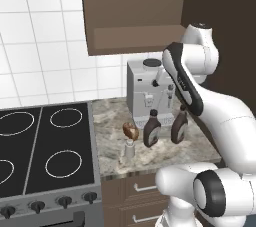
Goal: There are various items on the counter. Only move the condiments/shakers into the cabinet.
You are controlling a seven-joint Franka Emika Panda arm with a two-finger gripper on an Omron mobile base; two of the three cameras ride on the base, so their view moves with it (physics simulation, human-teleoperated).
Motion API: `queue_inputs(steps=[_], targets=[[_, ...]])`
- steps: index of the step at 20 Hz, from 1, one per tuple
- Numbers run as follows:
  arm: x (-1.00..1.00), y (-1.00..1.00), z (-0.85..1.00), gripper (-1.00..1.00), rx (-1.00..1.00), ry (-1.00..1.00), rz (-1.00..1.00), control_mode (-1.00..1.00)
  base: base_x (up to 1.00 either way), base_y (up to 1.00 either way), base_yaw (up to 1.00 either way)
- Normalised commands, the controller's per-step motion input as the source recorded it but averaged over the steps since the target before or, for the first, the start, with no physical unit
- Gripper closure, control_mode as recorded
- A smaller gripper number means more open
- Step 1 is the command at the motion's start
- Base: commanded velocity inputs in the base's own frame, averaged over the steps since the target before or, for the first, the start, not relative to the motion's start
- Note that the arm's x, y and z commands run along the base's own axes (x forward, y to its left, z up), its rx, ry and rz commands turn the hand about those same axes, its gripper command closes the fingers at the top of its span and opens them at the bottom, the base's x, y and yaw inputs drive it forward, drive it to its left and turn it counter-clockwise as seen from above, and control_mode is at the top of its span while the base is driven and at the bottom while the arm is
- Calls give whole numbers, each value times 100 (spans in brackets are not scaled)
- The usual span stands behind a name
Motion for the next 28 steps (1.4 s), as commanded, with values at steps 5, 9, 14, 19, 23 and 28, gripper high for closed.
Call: queue_inputs(steps=[5,9,14,19,23,28], targets=[[-3,0,-2,-100,-1,1,0,-100,0,0,0],[-10,6,-23,-100,-5,6,0,-100,0,0,0],[-24,62,-48,-100,-5,7,0,-100,0,0,0],[-15,82,-63,-100,0,6,0,-100,0,0,0],[-3,81,-66,-100,2,4,0,-100,0,0,0],[-6,72,-77,-100,10,0,0,-100,0,0,0]])
